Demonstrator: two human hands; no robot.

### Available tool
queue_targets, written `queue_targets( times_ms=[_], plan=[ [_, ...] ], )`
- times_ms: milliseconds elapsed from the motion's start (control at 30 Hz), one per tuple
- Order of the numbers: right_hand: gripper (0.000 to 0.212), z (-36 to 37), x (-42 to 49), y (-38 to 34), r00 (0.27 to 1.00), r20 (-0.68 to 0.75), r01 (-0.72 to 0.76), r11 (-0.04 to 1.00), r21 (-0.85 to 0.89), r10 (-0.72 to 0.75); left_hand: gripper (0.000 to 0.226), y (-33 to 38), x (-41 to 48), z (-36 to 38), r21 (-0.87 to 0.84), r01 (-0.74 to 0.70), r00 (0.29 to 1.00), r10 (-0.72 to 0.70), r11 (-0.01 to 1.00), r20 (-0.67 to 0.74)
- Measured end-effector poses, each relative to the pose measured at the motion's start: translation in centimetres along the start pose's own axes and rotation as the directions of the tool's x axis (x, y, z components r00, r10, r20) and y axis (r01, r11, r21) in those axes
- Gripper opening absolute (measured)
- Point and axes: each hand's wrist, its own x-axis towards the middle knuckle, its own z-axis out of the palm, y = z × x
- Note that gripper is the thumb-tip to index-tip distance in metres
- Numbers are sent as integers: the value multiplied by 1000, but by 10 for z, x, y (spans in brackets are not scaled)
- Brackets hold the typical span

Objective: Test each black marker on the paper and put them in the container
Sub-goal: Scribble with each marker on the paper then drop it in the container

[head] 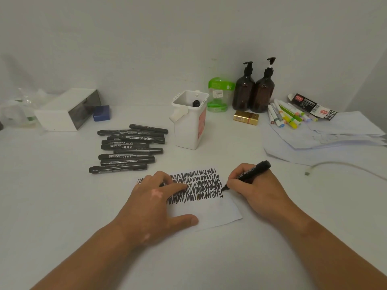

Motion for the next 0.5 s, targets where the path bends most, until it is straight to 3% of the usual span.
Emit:
queue_targets(
  times_ms=[133,233,400,500],
  plan=[
    [15,0,0,-1,1000,25,-11,1000,-12,11,86,-1,0,0,4,-3,1000,3,1000,1],
    [3,0,0,0,1000,-10,-4,1000,-4,4,87,0,0,0,3,0,1000,0,1000,1],
    [9,0,-2,-2,1000,11,-23,1000,4,23,88,-1,0,-1,2,0,1000,0,1000,13],
    [2,0,-1,-2,999,-27,-17,1000,9,17,89,-1,0,0,3,-4,1000,4,1000,10]
  ],
)
